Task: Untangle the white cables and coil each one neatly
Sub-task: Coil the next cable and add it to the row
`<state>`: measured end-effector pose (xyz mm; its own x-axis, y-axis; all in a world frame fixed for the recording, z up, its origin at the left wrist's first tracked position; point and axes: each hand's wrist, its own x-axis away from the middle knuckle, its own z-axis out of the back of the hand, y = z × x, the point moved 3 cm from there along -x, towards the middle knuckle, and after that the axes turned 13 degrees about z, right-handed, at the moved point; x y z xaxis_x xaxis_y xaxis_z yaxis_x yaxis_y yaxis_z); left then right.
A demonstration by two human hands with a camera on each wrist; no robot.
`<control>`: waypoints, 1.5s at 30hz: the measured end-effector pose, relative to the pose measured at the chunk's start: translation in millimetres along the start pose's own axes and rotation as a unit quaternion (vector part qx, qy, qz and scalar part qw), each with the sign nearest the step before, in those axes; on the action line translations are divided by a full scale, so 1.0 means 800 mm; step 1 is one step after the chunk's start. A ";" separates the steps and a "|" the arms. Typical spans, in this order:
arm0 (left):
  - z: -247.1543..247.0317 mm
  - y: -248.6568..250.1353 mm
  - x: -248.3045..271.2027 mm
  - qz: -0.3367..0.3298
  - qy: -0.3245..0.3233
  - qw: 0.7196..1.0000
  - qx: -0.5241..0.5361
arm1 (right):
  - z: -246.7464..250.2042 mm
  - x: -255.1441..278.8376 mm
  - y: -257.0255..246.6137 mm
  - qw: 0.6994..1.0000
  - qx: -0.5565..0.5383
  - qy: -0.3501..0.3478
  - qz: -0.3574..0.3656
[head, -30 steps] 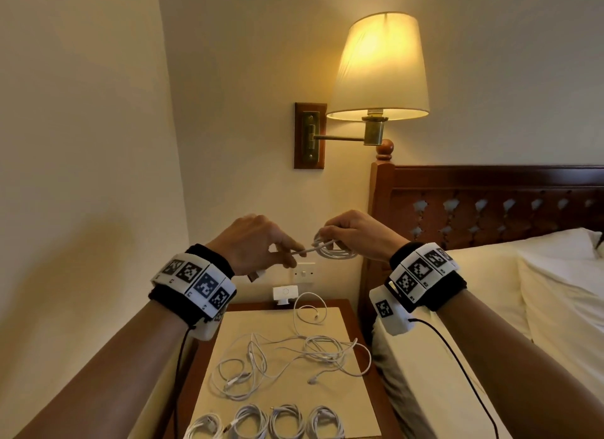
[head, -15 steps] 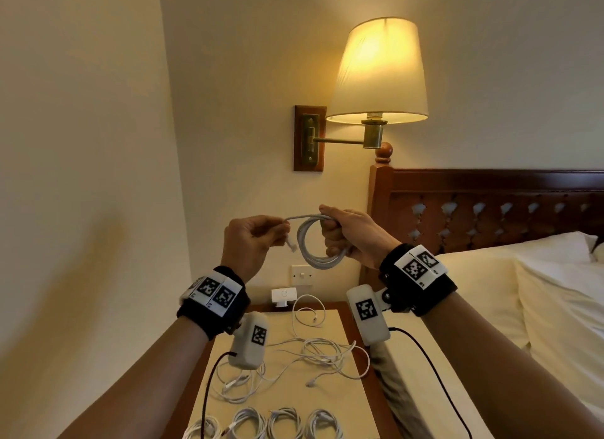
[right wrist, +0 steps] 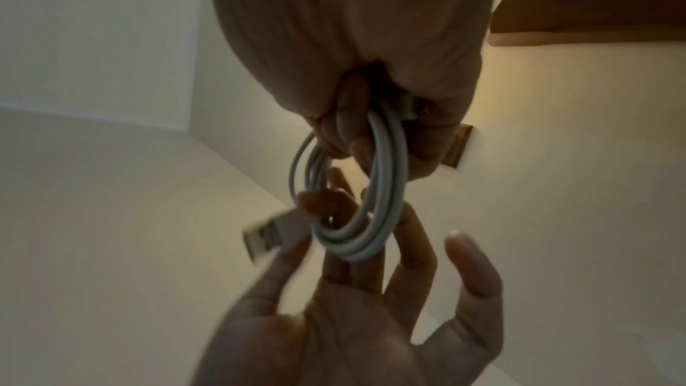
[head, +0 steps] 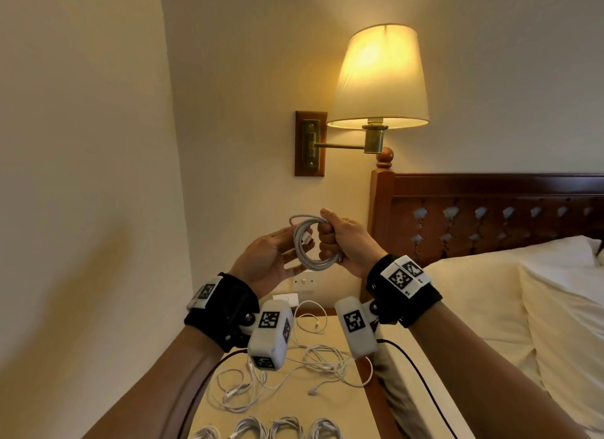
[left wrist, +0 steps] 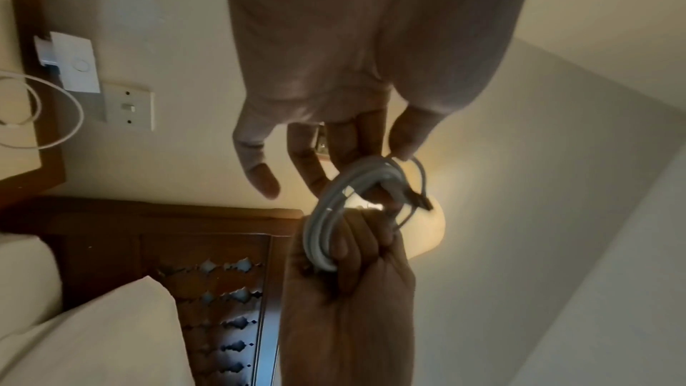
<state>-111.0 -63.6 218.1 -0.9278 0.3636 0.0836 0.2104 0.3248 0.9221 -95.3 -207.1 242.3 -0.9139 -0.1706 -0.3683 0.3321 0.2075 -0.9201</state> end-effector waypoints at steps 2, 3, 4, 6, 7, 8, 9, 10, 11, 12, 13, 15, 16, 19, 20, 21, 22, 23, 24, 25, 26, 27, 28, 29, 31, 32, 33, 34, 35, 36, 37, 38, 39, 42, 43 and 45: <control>-0.005 0.001 0.003 0.016 -0.010 1.000 0.004 | 0.002 -0.004 -0.004 1.000 0.017 0.016 0.019; -0.009 0.001 0.003 0.020 -0.007 1.000 -0.001 | 0.003 -0.006 -0.006 0.999 0.026 0.022 0.030; -0.012 0.004 0.003 0.012 0.009 1.000 -0.027 | 0.002 -0.007 -0.009 0.998 0.033 0.025 0.038; -0.018 0.011 0.005 -0.033 0.061 0.991 -0.113 | 0.000 -0.007 -0.013 0.998 0.044 0.033 0.044; -0.021 0.014 0.007 -0.054 0.080 0.985 -0.145 | -0.001 -0.006 -0.014 0.997 0.051 0.037 0.046; -0.023 0.016 0.009 -0.067 0.089 0.980 -0.165 | -0.001 -0.005 -0.016 0.996 0.059 0.040 0.047; -0.025 0.017 0.010 -0.074 0.087 0.977 -0.179 | -0.001 -0.004 -0.017 0.996 0.068 0.041 0.047; -0.027 0.017 0.011 -0.081 0.083 0.974 -0.195 | -0.001 -0.003 -0.018 0.995 0.079 0.040 0.049; -0.029 0.018 0.012 -0.091 0.084 0.969 -0.216 | 0.000 -0.003 -0.020 0.994 0.090 0.038 0.051; -0.029 0.018 0.012 -0.105 0.090 0.961 -0.240 | 0.001 -0.003 -0.020 0.993 0.098 0.037 0.053; -0.029 0.018 0.012 -0.119 0.101 0.952 -0.263 | 0.002 -0.003 -0.020 0.992 0.102 0.041 0.053; -0.026 0.018 0.008 -0.148 0.129 0.928 -0.318 | 0.002 -0.004 -0.019 0.991 0.103 0.060 0.057; -0.024 0.017 0.005 -0.162 0.155 0.903 -0.365 | 0.001 -0.004 -0.017 0.990 0.101 0.071 0.060; -0.019 0.013 0.001 -0.174 0.265 0.793 -0.520 | 0.000 -0.008 -0.012 0.988 0.092 0.108 0.059; -0.017 0.011 0.002 -0.174 0.297 0.763 -0.548 | 0.000 -0.009 -0.009 0.987 0.091 0.120 0.055; -0.017 0.010 0.002 -0.178 0.322 0.735 -0.569 | 0.002 -0.011 -0.006 0.986 0.094 0.131 0.053; -0.017 0.010 0.003 -0.180 0.336 0.711 -0.591 | 0.004 -0.014 -0.004 0.984 0.099 0.139 0.050; -0.018 0.009 0.005 -0.184 0.341 0.694 -0.607 | 0.007 -0.015 -0.002 0.983 0.103 0.146 0.045; -0.018 0.009 0.006 -0.192 0.335 0.690 -0.612 | 0.010 -0.016 0.001 0.982 0.107 0.152 0.040; -0.019 0.008 0.007 -0.204 0.317 0.701 -0.606 | 0.014 -0.017 0.002 0.980 0.111 0.159 0.035; -0.020 0.007 0.009 -0.217 0.292 0.719 -0.592 | 0.017 -0.017 0.004 0.979 0.118 0.165 0.027; -0.022 0.005 0.012 -0.232 0.267 0.737 -0.576 | 0.021 -0.018 0.006 0.977 0.128 0.171 0.017; -0.024 0.003 0.015 -0.245 0.247 0.751 -0.561 | 0.023 -0.019 0.007 0.975 0.134 0.176 0.009; -0.026 0.000 0.019 -0.253 0.232 0.763 -0.548 | 0.026 -0.018 0.008 0.974 0.137 0.181 0.003; -0.032 -0.006 0.027 -0.268 0.211 0.779 -0.526 | 0.028 -0.020 0.006 0.972 0.140 0.191 -0.002; -0.034 -0.008 0.030 -0.277 0.207 0.782 -0.518 | 0.029 -0.021 0.002 0.970 0.145 0.194 -0.001; -0.036 -0.010 0.032 -0.284 0.204 0.787 -0.509 | 0.029 -0.022 -0.001 0.970 0.149 0.194 0.002; -0.035 -0.012 0.034 -0.287 0.201 0.794 -0.496 | 0.028 -0.023 -0.006 0.970 0.150 0.193 0.005; -0.033 -0.013 0.037 -0.288 0.199 0.804 -0.481 | 0.026 -0.023 -0.011 0.971 0.147 0.190 0.008; -0.029 -0.016 0.039 -0.289 0.196 0.814 -0.465 | 0.023 -0.024 -0.014 0.973 0.138 0.187 0.012; -0.023 -0.018 0.041 -0.289 0.194 0.822 -0.451 | 0.021 -0.023 -0.017 0.975 0.124 0.182 0.018; -0.018 -0.022 0.042 -0.288 0.194 0.825 -0.445 | 0.019 -0.021 -0.019 0.979 0.105 0.173 0.024; -0.013 -0.024 0.042 -0.283 0.196 0.827 -0.445 | 0.015 -0.019 -0.021 0.983 0.081 0.161 0.030; 0.005 -0.031 0.031 -0.246 0.219 0.837 -0.437 | 0.001 -0.009 -0.019 0.991 0.023 0.128 0.031; 0.008 -0.030 0.028 -0.234 0.229 0.839 -0.434 | -0.002 -0.006 -0.017 0.992 0.008 0.125 0.032; 0.011 -0.026 0.025 -0.215 0.261 0.834 -0.436 | -0.006 -0.001 -0.012 0.992 -0.025 0.122 0.031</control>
<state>-131.4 -55.5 197.3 -0.9154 -0.1264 -0.3822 -0.2687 -0.5150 0.8140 -98.7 -203.9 251.9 -0.9231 0.0811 -0.3759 0.3837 0.2595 -0.8862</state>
